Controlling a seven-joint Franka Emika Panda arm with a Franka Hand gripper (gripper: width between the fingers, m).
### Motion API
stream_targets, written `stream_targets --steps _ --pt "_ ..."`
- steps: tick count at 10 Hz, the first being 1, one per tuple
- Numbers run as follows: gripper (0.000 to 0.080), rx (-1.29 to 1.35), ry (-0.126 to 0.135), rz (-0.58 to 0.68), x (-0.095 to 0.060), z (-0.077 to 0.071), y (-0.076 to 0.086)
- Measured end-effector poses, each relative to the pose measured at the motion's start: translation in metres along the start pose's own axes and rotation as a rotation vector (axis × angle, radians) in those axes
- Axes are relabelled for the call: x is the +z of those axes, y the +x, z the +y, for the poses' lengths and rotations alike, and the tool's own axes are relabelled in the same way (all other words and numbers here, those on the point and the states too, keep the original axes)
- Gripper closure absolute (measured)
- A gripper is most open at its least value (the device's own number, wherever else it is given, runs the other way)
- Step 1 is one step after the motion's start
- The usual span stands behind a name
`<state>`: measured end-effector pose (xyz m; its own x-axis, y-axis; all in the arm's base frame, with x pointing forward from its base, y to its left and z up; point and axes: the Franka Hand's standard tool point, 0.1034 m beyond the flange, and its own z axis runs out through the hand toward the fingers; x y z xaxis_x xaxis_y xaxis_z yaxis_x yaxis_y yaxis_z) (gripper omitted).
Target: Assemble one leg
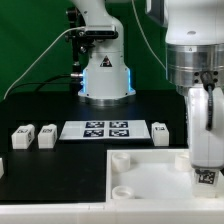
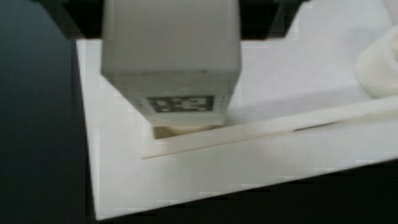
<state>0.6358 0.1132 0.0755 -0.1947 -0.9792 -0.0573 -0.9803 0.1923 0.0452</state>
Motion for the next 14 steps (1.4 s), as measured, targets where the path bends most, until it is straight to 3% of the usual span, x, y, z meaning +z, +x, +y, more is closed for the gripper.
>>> stream_targets --steps 1,2,3,5,7,11,12,14 --pt "0.0505 -0.017 -0.001 0.0 0.001 0.0 0.0" --pt "0.0321 -0.046 -0.001 0.0 0.001 0.0 0.0" --pt "0.0191 -0.167 0.005 0.0 0.001 0.0 0.0" --pt "0.0157 -0.491 0.027 0.003 0.003 -0.002 0.002" --pt "0.0152 -0.773 0.065 0.017 0.005 -0.005 -0.001" --pt "0.015 -1.17 0.062 0.034 0.006 -0.005 0.001" --pt "0.015 -1.395 0.059 0.053 0.01 0.001 -0.003" --pt "0.015 -1.643 0.061 0.05 0.003 0.008 -0.009"
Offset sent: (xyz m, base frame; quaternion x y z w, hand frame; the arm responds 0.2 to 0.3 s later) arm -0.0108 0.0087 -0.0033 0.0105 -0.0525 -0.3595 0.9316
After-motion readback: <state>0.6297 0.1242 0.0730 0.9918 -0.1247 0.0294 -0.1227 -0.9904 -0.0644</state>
